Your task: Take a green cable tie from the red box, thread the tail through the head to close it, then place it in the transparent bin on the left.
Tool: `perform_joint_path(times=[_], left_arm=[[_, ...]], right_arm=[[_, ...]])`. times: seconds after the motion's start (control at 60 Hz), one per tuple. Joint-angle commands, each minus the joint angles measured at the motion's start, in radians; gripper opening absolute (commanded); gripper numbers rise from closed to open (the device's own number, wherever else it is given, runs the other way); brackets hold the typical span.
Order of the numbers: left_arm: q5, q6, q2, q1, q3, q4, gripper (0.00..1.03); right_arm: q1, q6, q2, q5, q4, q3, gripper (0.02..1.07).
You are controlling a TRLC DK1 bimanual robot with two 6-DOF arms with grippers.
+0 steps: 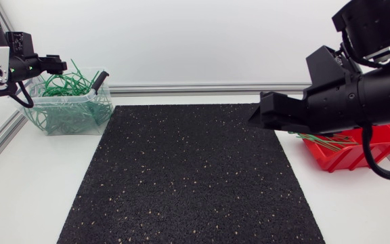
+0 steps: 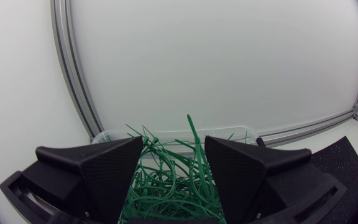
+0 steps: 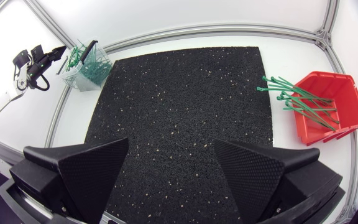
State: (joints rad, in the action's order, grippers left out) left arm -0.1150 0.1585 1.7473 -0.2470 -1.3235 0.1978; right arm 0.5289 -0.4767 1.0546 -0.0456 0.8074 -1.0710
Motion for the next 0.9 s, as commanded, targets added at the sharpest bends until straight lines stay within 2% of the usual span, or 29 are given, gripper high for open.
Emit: perform_joint_path(times=[0.0, 0.1, 0.183, 0.4, 0.7, 0.883], left_arm=[[0.006, 0.018, -0.034, -0.001, -0.036, -0.001, 1.0], [0.006, 0.018, -0.106, 0.009, -0.002, -0.057, 1.0], [0.006, 0.018, -0.17, 0.023, 0.049, -0.058, 1.0], [0.006, 0.018, -0.319, 0.054, 0.184, -0.058, 1.0], [0.006, 0.023, -0.548, 0.061, 0.428, -0.037, 1.0], [0.002, 0.026, -0.697, 0.061, 0.566, -0.037, 1.0]], right_arm=[[-0.003, 0.021, -0.018, 0.013, 0.004, 0.029, 1.02], [-0.007, 0.033, -0.022, 0.038, 0.001, 0.026, 1.02], [-0.012, 0.058, -0.031, 0.095, -0.016, 0.029, 1.02], [-0.139, 0.188, -0.073, 0.136, -0.07, 0.051, 1.02], [-0.366, 0.432, -0.231, 0.19, -0.246, 0.212, 1.02], [-0.463, 0.52, -0.349, 0.191, -0.336, 0.332, 1.02]])
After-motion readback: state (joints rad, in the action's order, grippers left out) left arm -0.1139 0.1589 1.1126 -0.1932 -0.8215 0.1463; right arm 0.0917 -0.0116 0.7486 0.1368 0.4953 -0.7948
